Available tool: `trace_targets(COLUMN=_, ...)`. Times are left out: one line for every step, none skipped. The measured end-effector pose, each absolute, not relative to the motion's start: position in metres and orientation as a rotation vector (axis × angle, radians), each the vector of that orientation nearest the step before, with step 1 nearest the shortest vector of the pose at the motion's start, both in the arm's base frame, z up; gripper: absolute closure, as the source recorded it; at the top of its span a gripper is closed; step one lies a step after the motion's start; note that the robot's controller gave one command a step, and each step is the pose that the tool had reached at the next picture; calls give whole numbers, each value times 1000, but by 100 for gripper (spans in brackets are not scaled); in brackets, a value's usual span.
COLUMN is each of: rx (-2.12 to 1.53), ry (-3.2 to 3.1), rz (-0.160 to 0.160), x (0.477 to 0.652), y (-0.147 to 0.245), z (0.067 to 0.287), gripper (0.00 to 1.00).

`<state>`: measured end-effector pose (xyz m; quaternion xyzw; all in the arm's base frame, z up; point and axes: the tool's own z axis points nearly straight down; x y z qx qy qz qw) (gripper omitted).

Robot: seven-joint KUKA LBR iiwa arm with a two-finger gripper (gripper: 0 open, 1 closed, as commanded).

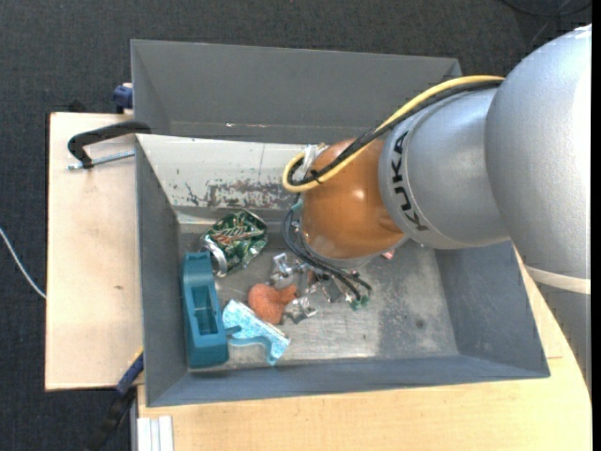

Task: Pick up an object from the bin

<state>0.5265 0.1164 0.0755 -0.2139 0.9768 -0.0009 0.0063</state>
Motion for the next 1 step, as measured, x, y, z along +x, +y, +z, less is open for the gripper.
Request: trace_targets(rx=-691, ry=3057, rz=1, x=527, y=100, z=223, gripper=100)
